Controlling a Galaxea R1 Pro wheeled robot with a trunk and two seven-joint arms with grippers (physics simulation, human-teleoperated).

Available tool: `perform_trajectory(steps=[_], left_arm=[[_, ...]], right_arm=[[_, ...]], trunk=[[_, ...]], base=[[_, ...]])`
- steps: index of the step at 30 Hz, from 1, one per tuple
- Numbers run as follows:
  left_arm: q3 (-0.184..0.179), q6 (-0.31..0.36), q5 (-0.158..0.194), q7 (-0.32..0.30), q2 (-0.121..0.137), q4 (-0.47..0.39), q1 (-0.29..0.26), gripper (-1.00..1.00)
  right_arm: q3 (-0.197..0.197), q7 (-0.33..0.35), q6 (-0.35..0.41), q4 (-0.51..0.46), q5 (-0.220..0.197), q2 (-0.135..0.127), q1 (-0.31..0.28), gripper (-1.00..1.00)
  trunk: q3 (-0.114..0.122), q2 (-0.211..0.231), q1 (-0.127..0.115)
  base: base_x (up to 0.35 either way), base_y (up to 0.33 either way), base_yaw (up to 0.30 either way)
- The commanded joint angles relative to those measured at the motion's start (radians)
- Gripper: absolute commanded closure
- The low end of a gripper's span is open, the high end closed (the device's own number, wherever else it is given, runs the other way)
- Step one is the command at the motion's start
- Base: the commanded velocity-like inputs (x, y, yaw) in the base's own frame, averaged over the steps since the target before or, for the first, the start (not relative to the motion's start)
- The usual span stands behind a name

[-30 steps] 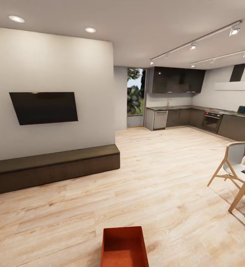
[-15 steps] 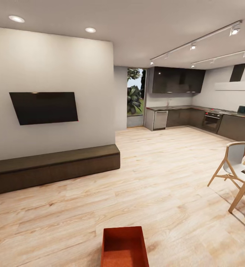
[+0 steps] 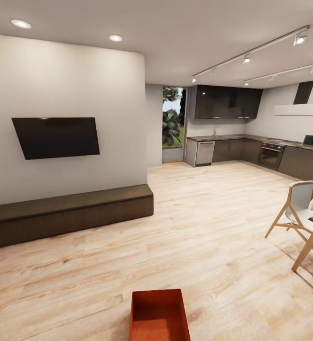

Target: Move the two storage containers from the living room to the garage. In the garage, place one container on the floor and stack the other container on top of it (either order is fine).

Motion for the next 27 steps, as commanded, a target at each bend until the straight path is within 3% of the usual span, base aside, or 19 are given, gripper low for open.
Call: perform_trajectory(steps=[1, 27], left_arm=[[0.003, -0.002, 0.000, 0.001, 0.000, 0.000, 0.000, -1.00], [-0.002, -0.002, -0.005, 0.000, 0.001, 0.003, 0.000, -1.00]], right_arm=[[0.003, -0.004, -0.005, 0.003, 0.005, -0.001, -0.001, -1.00], [-0.012, -0.003, -0.013, 0.001, -0.007, 0.004, -0.001, -1.00]], trunk=[[-0.001, -0.001, 0.000], [-0.041, -0.001, 0.000]], base=[[0.000, 0.000, 0.000], [0.000, 0.000, -0.016]])
